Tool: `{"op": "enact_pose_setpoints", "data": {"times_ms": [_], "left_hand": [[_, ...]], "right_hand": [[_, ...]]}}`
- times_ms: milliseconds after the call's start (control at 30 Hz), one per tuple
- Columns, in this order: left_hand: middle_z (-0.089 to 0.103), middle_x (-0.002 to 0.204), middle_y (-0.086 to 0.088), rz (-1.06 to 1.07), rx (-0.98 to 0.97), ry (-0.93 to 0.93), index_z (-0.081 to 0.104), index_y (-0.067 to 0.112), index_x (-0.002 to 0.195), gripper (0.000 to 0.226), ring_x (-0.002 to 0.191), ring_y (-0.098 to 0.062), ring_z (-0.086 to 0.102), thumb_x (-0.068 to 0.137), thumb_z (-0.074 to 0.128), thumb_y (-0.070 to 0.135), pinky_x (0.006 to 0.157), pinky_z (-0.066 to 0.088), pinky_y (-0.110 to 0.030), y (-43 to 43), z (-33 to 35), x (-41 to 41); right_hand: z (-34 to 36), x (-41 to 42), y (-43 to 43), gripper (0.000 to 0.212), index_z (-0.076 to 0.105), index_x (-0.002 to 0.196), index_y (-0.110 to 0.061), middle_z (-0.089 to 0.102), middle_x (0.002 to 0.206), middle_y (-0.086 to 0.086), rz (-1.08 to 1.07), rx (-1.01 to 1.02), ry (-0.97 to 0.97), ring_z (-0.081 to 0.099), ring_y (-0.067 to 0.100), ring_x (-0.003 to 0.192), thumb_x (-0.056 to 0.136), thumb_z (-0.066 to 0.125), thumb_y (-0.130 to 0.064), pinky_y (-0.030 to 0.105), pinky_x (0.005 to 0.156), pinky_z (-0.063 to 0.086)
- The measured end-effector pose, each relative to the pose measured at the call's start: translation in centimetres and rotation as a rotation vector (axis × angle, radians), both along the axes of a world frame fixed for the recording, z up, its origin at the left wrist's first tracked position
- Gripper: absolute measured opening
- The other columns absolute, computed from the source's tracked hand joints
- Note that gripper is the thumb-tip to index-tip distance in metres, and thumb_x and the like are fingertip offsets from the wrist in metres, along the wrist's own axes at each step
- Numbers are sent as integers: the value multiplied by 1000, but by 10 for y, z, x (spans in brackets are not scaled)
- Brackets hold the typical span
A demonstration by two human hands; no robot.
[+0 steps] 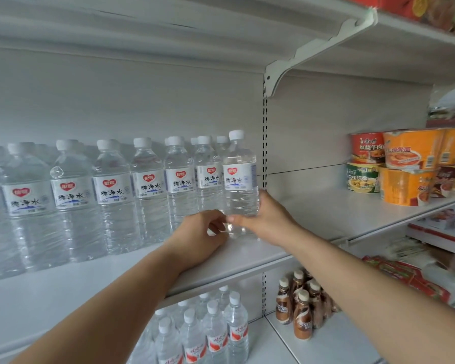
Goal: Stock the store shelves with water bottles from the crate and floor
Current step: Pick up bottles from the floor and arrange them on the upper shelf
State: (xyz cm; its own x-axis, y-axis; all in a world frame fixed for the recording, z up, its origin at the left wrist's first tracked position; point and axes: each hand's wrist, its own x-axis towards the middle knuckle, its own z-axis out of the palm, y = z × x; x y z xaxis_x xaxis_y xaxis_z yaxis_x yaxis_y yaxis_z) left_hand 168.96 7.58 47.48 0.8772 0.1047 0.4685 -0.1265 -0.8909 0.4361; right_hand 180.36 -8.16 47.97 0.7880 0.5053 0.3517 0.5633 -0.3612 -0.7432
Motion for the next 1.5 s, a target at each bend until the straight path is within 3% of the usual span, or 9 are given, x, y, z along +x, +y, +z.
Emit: {"op": "enact_pose_setpoints", "data": {"times_ms": [100, 167, 233, 333, 467, 667, 800, 1067, 1500], "left_hand": [[69, 103, 10, -28, -16, 31, 67, 27, 115, 36, 93, -2, 64, 86, 65, 6, 73, 40, -2, 2, -1, 0], [68, 106, 13, -40, -35, 49, 65, 34, 118, 42, 95, 0, 63, 87, 64, 7, 75, 40, -3, 4, -2, 0], [66, 109, 16, -50, -41, 59, 63, 39, 120, 45, 97, 2, 62, 88, 63, 8, 75, 40, -3, 3, -2, 0], [65, 114, 17, -74, -49, 68, 60, 44, 117, 48, 101, 4, 61, 88, 62, 7, 75, 38, 0, 2, -1, 0], [63, 122, 17, -79, -43, 94, 60, 44, 119, 48, 107, 4, 60, 89, 59, 6, 78, 39, -2, 3, -1, 1], [59, 136, 12, 27, -48, 127, 49, 33, 142, 54, 124, -10, 56, 94, 60, 11, 107, 43, -30, 4, -1, 4], [62, 129, 9, 89, -89, 116, 48, 22, 144, 53, 117, -11, 57, 93, 59, 9, 101, 42, -23, 6, -1, 6], [60, 130, 8, 119, -72, 131, 45, 22, 146, 54, 117, -12, 56, 94, 59, 12, 95, 38, -18, 4, 0, 7], [58, 132, 5, 135, -38, 140, 42, 21, 146, 55, 118, -11, 56, 94, 59, 14, 92, 36, -16, 0, 1, 8]], "right_hand": [[14, -4, -21, 90, 51, 121, -29, 72, 113, -7, 58, 40, 71, 70, 11, 105, 45, 88, -60, 39, 97, 56], [19, -5, -31, 55, 58, 114, -30, 74, 114, -6, 137, -17, 96, 70, 11, 106, 70, 90, -35, 42, 102, 54], [22, -6, -36, 36, 64, 114, -31, 73, 115, -7, 102, -65, 50, 70, 10, 106, 84, 81, -24, 38, 102, 53], [18, -14, -30, 40, 67, 120, -25, 71, 114, -6, -23, -81, -97, 66, 12, 105, 84, 79, -35, 27, 90, 51], [7, -15, -15, 52, 64, 119, -18, 70, 116, 1, -191, -113, -194, 64, 21, 109, 79, 80, -46, 32, 92, 53], [6, 2, -21, 50, 55, 124, -18, 71, 116, -2, -161, -38, -125, 64, 17, 98, 84, 80, -35, 24, 78, 44], [7, 18, -14, 52, 56, 126, -20, 70, 118, -2, -135, -49, -108, 65, 17, 103, 83, 81, -36, 25, 83, 47], [8, 38, 17, 54, 57, 124, -17, 69, 119, 3, -136, -92, -114, 66, 22, 106, 81, 82, -38, 31, 92, 53], [6, 38, 38, 58, 54, 126, -10, 66, 122, 10, -155, -120, -152, 64, 27, 111, 83, 81, -39, 28, 87, 50]]}}
